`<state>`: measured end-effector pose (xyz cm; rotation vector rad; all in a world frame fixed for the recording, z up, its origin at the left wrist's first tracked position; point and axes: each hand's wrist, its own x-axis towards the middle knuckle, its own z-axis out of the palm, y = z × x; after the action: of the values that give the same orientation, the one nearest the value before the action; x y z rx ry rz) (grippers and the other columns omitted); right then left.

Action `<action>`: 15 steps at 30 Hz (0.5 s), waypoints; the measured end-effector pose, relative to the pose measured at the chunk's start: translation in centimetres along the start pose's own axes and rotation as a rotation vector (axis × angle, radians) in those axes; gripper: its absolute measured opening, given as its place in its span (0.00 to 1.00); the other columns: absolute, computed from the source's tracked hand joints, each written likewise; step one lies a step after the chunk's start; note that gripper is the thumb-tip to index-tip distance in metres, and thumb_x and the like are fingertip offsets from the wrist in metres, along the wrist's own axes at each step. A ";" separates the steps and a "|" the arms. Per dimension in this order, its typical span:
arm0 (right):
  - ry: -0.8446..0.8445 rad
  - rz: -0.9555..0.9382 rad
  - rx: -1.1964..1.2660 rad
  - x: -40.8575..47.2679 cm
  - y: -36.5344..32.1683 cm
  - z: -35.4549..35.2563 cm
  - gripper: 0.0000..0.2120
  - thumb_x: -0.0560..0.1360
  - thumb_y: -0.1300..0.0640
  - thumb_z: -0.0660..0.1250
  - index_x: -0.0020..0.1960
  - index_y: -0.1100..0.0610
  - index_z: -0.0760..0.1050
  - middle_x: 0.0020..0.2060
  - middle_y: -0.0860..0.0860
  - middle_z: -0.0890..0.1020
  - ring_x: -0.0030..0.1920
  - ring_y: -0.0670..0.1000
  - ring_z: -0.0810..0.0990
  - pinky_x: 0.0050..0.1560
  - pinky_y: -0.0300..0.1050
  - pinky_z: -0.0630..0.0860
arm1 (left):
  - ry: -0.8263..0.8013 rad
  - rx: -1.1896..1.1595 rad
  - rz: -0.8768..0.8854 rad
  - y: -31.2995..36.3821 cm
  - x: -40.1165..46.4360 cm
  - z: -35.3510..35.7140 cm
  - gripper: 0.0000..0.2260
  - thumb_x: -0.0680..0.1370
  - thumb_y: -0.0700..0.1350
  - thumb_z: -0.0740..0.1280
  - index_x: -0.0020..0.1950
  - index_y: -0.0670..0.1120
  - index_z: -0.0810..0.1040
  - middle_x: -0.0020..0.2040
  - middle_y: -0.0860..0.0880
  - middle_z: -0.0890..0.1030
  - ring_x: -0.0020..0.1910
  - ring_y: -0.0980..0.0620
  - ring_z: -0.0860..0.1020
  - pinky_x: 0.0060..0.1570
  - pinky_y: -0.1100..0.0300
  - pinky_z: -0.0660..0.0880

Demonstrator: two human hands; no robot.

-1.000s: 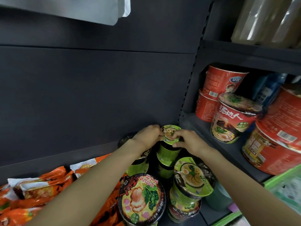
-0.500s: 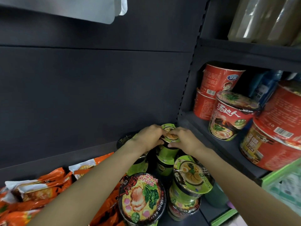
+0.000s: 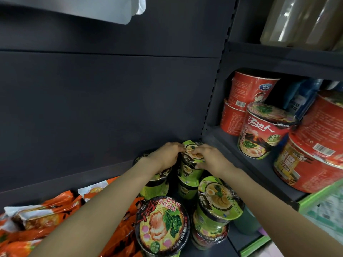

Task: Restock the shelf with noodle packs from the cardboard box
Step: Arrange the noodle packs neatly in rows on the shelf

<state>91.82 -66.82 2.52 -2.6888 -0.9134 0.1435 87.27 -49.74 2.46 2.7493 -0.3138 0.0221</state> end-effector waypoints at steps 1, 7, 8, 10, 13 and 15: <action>-0.007 0.007 -0.020 0.1 0.2 0.1 0.25 0.70 0.62 0.73 0.66 0.55 0.72 0.64 0.52 0.71 0.63 0.52 0.71 0.64 0.44 0.68 | -0.001 0.001 0.002 0.1 0.0 0.1 0.23 0.76 0.29 0.57 0.70 0.44 0.70 0.72 0.46 0.67 0.71 0.48 0.65 0.69 0.65 0.56; -0.037 -0.080 -0.108 0.1 1.2 -0.3 0.24 0.68 0.71 0.69 0.62 0.56 0.72 0.63 0.53 0.73 0.61 0.53 0.72 0.61 0.45 0.69 | -0.027 0.049 0.008 0.3 -0.3 0.4 0.25 0.75 0.29 0.58 0.70 0.45 0.71 0.67 0.45 0.69 0.65 0.46 0.70 0.67 0.59 0.64; -0.043 -0.097 -0.117 0.1 1.4 -0.4 0.24 0.68 0.71 0.69 0.61 0.56 0.72 0.63 0.52 0.73 0.61 0.53 0.72 0.60 0.43 0.68 | -0.023 0.050 0.012 0.3 -0.4 0.3 0.24 0.75 0.29 0.58 0.69 0.45 0.71 0.66 0.45 0.70 0.65 0.46 0.70 0.67 0.59 0.64; -0.084 -0.123 -0.111 -0.1 1.6 -0.9 0.24 0.68 0.70 0.69 0.61 0.56 0.72 0.64 0.52 0.72 0.63 0.53 0.72 0.60 0.40 0.67 | -0.007 0.048 0.017 0.4 -0.7 0.2 0.22 0.75 0.30 0.58 0.67 0.45 0.74 0.65 0.45 0.72 0.64 0.47 0.71 0.66 0.59 0.66; -0.122 -0.125 -0.002 -0.4 1.0 -1.3 0.21 0.70 0.59 0.73 0.61 0.56 0.73 0.71 0.51 0.64 0.70 0.52 0.65 0.61 0.35 0.61 | 0.024 0.039 -0.006 0.2 -1.0 0.1 0.20 0.77 0.32 0.58 0.66 0.45 0.75 0.64 0.47 0.72 0.63 0.48 0.71 0.65 0.57 0.67; -0.058 -0.087 0.072 -0.6 0.6 -0.9 0.19 0.72 0.53 0.72 0.60 0.56 0.75 0.69 0.51 0.65 0.69 0.51 0.65 0.59 0.32 0.59 | 0.026 0.034 -0.004 0.1 -1.2 0.0 0.20 0.77 0.32 0.58 0.66 0.45 0.74 0.65 0.48 0.72 0.65 0.48 0.71 0.66 0.57 0.67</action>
<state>91.90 -67.87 3.22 -2.5859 -1.0210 0.2327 86.12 -49.56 2.41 2.7810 -0.3029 0.0624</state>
